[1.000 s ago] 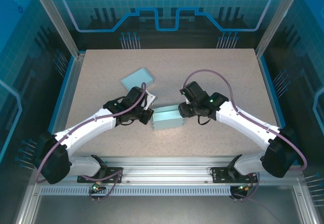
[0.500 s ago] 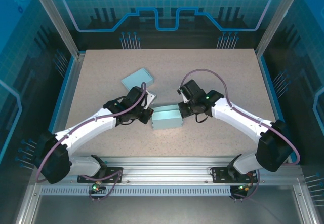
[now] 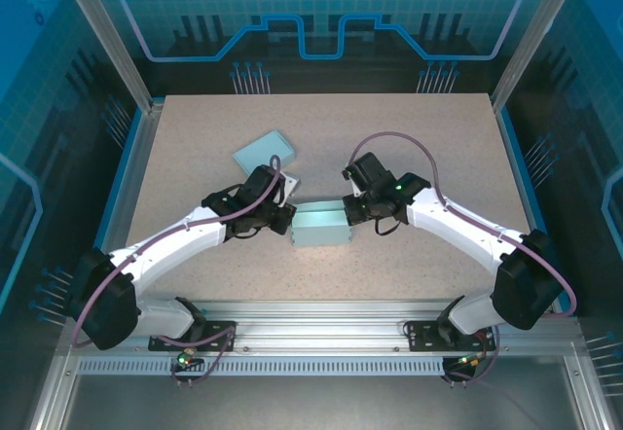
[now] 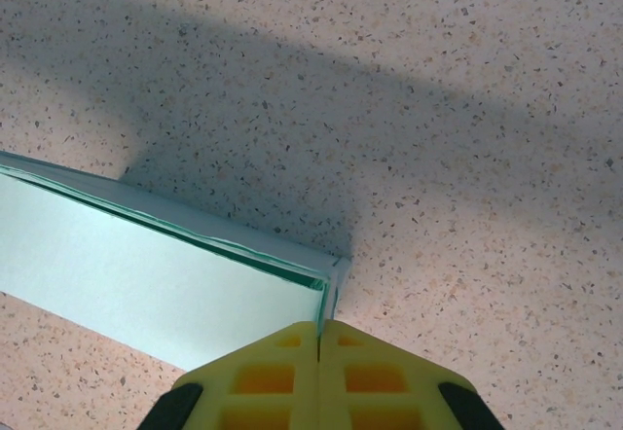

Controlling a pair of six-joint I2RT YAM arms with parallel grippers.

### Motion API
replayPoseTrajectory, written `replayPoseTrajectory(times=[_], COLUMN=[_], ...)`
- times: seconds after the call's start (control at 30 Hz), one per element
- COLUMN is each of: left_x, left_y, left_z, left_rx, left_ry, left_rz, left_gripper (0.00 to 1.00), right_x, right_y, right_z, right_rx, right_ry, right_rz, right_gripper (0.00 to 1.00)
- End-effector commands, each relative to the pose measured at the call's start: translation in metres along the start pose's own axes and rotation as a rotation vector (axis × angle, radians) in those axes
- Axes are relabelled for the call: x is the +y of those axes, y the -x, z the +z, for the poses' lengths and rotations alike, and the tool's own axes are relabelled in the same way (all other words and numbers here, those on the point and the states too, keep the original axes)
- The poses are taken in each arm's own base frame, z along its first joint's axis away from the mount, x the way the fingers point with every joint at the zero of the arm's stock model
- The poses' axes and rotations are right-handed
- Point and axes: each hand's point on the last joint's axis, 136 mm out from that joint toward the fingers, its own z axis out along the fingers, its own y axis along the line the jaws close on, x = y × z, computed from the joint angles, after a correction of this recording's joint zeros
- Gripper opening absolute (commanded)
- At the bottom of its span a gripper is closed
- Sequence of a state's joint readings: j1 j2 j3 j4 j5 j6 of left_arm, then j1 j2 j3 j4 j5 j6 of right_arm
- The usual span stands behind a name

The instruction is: Fold the paper box

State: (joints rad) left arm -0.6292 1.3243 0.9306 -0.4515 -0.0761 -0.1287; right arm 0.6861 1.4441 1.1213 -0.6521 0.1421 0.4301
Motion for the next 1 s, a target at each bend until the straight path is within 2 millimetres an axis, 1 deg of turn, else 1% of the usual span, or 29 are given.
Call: replayPoseTrajectory(times=[0.0, 0.1, 0.23, 0.47, 0.67, 0.73, 0.83, 0.97], left_x=[-0.015, -0.027, -0.04, -0.042, -0.051, -0.052, -0.056, -0.06], left_y=[0.015, 0.021, 0.023, 0.02, 0.025, 0.025, 0.028, 0.029], left_z=[0.003, 0.002, 0.003, 0.003, -0.001, -0.001, -0.003, -0.004], left_rx=[-0.066, -0.106, -0.122, -0.105, -0.111, -0.111, -0.119, -0.118], left_ry=[-0.069, -0.126, -0.178, -0.177, -0.227, -0.236, -0.258, -0.283], left_rz=[-0.065, -0.124, -0.178, -0.218, -0.247, -0.258, -0.27, -0.276], left_gripper=[0.02, 0.04, 0.05, 0.07, 0.08, 0.09, 0.14, 0.15], right_x=[0.031, 0.031, 0.034, 0.036, 0.039, 0.041, 0.043, 0.045], right_y=[0.009, 0.011, 0.012, 0.012, 0.012, 0.011, 0.01, 0.009], right_z=[-0.003, -0.004, -0.003, 0.0, 0.004, 0.006, 0.008, 0.012], right_rx=[-0.035, -0.052, -0.065, -0.068, -0.068, -0.065, -0.06, -0.053], right_ry=[0.096, 0.068, 0.048, 0.004, -0.019, -0.022, -0.031, -0.038], right_rz=[-0.01, -0.012, -0.019, -0.051, -0.074, -0.081, -0.09, -0.099], right_gripper=[0.0, 0.0, 0.0, 0.0, 0.0, 0.0, 0.0, 0.0])
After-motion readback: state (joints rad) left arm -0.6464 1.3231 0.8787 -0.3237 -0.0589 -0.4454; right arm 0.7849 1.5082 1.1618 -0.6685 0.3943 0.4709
